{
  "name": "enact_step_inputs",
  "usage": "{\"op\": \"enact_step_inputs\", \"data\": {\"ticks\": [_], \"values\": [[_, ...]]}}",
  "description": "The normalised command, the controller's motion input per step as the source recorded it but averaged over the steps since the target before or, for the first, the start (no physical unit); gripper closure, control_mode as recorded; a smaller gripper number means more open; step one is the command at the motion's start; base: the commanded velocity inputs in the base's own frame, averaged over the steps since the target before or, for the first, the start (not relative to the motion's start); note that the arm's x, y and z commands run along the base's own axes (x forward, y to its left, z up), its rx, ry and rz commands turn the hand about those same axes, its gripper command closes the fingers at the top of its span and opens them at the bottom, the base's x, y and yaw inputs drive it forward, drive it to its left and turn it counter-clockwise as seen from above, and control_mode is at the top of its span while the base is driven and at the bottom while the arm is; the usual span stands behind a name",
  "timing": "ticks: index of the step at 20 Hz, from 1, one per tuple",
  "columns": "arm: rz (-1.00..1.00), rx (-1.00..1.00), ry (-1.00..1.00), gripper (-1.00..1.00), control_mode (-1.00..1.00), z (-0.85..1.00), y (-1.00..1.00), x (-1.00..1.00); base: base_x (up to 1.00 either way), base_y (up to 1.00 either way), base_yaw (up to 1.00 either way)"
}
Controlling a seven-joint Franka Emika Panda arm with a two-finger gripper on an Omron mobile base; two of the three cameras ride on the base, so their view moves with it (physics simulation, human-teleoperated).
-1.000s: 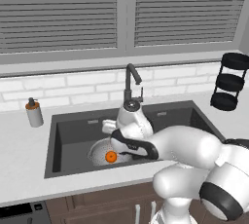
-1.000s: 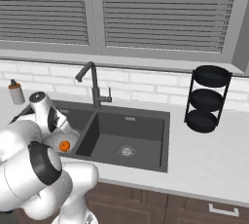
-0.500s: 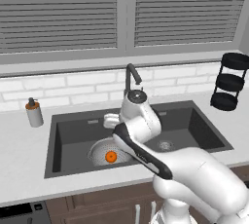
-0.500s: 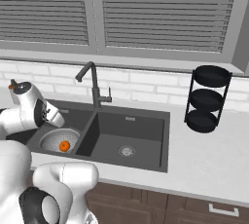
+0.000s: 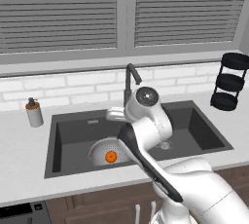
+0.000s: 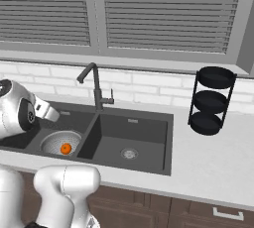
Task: Put the colander in the sink, put the orange in the colander, and turn on the sink faucet and pour water over the colander.
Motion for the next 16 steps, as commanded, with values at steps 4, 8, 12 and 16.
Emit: {"op": "enact_step_inputs", "data": {"ticks": [4,8,12,16], "values": [[0.03,-0.01,-0.36,-1.00,-1.00,0.38,-0.41,-0.25,0.00,0.00,0.00],[0.03,-0.01,-0.38,-1.00,-1.00,0.43,-0.42,-0.36,0.00,0.00,0.00],[0.06,0.00,-0.39,-1.00,-1.00,0.43,-0.40,-0.16,0.00,0.00,0.00],[0.05,0.00,-0.34,-1.00,-1.00,0.37,-0.39,-0.10,0.00,0.00,0.00]]}}
